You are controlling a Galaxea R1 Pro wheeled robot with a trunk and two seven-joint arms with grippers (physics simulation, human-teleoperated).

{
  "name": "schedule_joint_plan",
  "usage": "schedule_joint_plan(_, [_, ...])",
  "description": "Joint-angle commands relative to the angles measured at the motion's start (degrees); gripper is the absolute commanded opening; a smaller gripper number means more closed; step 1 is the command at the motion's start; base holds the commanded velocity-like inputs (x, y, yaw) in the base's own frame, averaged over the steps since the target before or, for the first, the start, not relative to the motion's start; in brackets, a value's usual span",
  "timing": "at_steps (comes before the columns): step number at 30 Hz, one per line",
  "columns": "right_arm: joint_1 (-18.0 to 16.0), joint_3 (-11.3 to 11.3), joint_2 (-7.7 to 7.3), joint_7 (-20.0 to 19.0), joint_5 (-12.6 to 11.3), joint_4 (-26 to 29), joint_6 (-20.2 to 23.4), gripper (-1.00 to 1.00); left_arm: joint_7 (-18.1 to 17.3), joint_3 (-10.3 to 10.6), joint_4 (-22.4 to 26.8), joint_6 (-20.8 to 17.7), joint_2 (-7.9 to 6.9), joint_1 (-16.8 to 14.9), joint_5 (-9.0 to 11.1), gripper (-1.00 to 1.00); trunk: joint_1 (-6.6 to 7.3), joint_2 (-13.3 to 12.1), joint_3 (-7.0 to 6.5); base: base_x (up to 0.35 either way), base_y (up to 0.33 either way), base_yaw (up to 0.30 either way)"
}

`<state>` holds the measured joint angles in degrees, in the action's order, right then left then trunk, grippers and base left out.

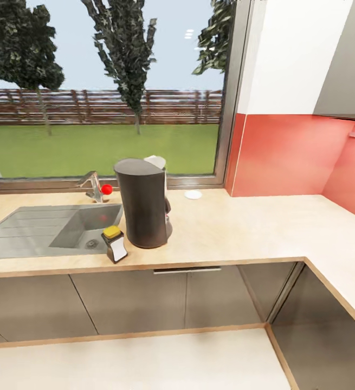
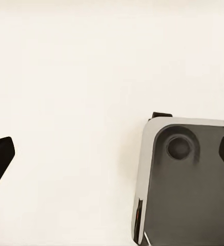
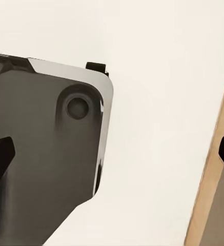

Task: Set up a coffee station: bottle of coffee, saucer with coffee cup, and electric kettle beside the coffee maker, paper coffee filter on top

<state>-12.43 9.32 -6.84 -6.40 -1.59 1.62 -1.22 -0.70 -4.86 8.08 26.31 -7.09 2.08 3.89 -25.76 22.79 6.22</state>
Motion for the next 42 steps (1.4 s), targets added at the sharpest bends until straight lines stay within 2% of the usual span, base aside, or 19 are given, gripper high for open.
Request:
schedule_joint_plan(1, [-0.05, 0.35, -0.01, -0.13, -0.17, -0.04, -0.15, 1.0, -0.11, -0.04, 0.1, 0.06, -0.05, 0.03, 0.33, 1.0, -0.02, 0.13, 0.11, -0.21, -0.182, 0.015])
schedule_joint_plan(9, [-0.05, 0.36, 0.24, -0.11, -0.25, 0.05, -0.11, 1.0, 0.37, -0.11, 0.08, -0.34, -0.62, -0.09, 0.27, 1.0, -0.02, 0.13, 0.11, -0.104, -0.042, 0.003])
schedule_joint_plan(10, [-0.05, 0.35, 0.5, -0.08, -0.26, 0.17, -0.12, 1.0, 0.41, -0.08, 0.02, -0.52, -0.68, -0.08, 0.24, 1.0, -0.02, 0.13, 0.11, -0.002, -0.001, 0.0])
schedule_joint_plan(11, [-0.05, 0.35, 1.72, 0.04, -0.26, 1.1, -0.22, 1.0, 0.57, 0.05, -0.49, -0.85, -0.94, 0.08, 0.21, 1.0, -0.02, 0.13, 0.11, 0.0, 0.0, 0.0])
schedule_joint_plan(12, [-0.05, 0.35, 2.24, 0.05, -0.26, 2.4, -0.25, 1.0, 0.87, 0.08, -0.8, -1.02, -1.67, 0.15, 0.22, 1.0, -0.02, 0.13, 0.11, 0.0, 0.0, 0.0])
schedule_joint_plan(16, [-0.05, 0.33, 3.46, 0.2, -0.26, 7.6, -0.31, 1.0, 1.14, 0.11, -1.35, -1.89, -3.3, 0.2, 0.33, 1.0, -0.02, 0.13, 0.11, 0.0, 0.0, 0.0])
schedule_joint_plan(18, [-0.05, 0.28, 4.48, 0.34, -0.27, 11.47, -0.47, 1.0, 1.19, 0.07, -2.22, -4.32, -3.64, 0.2, 0.38, 1.0, -0.02, 0.13, 0.11, 0.0, 0.0, 0.0])
schedule_joint_plan(22, [-0.05, -0.11, 6.17, 0.5, -0.39, 21.39, -1.08, 1.0, 1.45, 0.1, -2.99, -13.33, -3.71, 0.2, 0.28, 1.0, -0.02, 0.13, 0.11, 0.0, 0.0, 0.0])
schedule_joint_plan(25, [-0.05, -0.23, 7.27, 0.77, -1.09, 28.49, -4.14, 1.0, 1.99, 0.11, -3.11, -18.13, -3.84, 0.2, 0.25, 1.0, -0.02, 0.13, 0.11, 0.0, 0.0, 0.0])
schedule_joint_plan(27, [-0.05, -0.26, 8.68, 2.85, -2.36, 31.72, -8.12, 1.0, 2.16, 0.11, -3.14, -19.29, -3.87, 0.2, 0.25, 1.0, -0.02, 0.13, 0.11, 0.0, 0.0, 0.0])
schedule_joint_plan(29, [-0.05, -0.26, 10.49, 8.04, -3.2, 35.36, -12.8, 1.0, 2.22, 0.15, -3.15, -19.75, -3.83, 0.2, 0.24, 1.0, -0.02, 0.13, 0.11, 0.0, 0.0, 0.0])
schedule_joint_plan(30, [-0.05, -0.25, 10.92, 9.66, -3.31, 36.38, -13.95, 1.0, 2.23, 0.16, -3.17, -19.81, -3.83, 0.2, 0.24, 1.0, -0.02, 0.13, 0.11, 0.0, 0.0, 0.0])
schedule_joint_plan(32, [-0.05, -0.18, 12.03, 15.92, -3.58, 40.46, -17.6, 1.0, 2.26, 0.14, -3.21, -19.97, -3.89, 0.2, 0.22, 1.0, -0.02, 0.13, 0.11, 0.0, 0.0, 0.0])
schedule_joint_plan(34, [-0.13, -0.13, 12.49, 19.66, -3.7, 45.15, -19.34, 1.0, 2.27, 0.14, -3.25, -20.05, -3.94, 0.22, 0.22, 1.0, -0.02, 0.13, 0.11, 0.0, 0.0, 0.0])
schedule_joint_plan(36, [-0.22, -0.11, 12.68, 21.26, -3.74, 50.49, -20.07, 1.0, 2.24, 0.17, -3.3, -20.16, -3.96, 0.28, 0.18, 1.0, -0.02, 0.13, 0.11, 0.0, 0.0, 0.0])
schedule_joint_plan(38, [-0.46, -0.1, 12.84, 22.16, -3.86, 59.15, -20.29, 1.0, 2.32, 0.19, -3.9, -20.28, -4.14, 0.75, 0.16, 1.0, -0.02, 0.13, 0.11, 0.0, 0.0, 0.0])
schedule_joint_plan(39, [-1.22, -0.06, 12.88, 22.37, -3.92, 65.14, -20.12, 1.0, 3.0, 0.25, -5.63, -20.26, -5.07, 1.28, 0.16, 1.0, -0.02, 0.13, 0.11, 0.0, 0.0, 0.0])
schedule_joint_plan(42, [-3.16, 0.05, 12.95, 22.52, -3.94, 68.86, -19.95, 1.0, 4.31, 0.28, -7.59, -20.16, -6.36, 2.11, 0.21, 1.0, -0.02, 0.13, 0.11, 0.0, 0.0, 0.0])
